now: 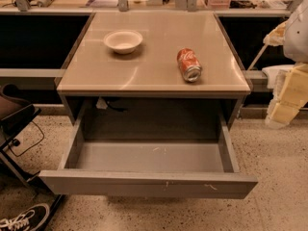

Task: Close top drawer

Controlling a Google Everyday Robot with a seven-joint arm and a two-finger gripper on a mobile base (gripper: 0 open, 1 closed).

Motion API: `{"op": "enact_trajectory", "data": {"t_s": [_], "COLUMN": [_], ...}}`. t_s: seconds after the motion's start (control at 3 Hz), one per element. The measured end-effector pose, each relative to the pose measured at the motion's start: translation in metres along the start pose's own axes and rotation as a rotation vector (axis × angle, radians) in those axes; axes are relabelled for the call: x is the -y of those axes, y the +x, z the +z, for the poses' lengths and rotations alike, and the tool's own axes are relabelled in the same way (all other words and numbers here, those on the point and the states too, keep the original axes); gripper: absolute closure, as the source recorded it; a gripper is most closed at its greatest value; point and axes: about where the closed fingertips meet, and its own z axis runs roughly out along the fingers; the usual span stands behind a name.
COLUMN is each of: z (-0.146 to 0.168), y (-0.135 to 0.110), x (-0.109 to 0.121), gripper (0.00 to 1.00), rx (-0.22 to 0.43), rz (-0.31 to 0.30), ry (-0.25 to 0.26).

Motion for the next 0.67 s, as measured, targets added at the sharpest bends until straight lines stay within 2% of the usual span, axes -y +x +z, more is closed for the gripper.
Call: {"op": "enact_trajectory", "data": {"t_s": [0.67], "z": [0.011], "y": [0.006], "x": [-0.007], "gripper": [0.0], "rx": [0.005], "rz": [0.018], "ry": [-0.002]}}
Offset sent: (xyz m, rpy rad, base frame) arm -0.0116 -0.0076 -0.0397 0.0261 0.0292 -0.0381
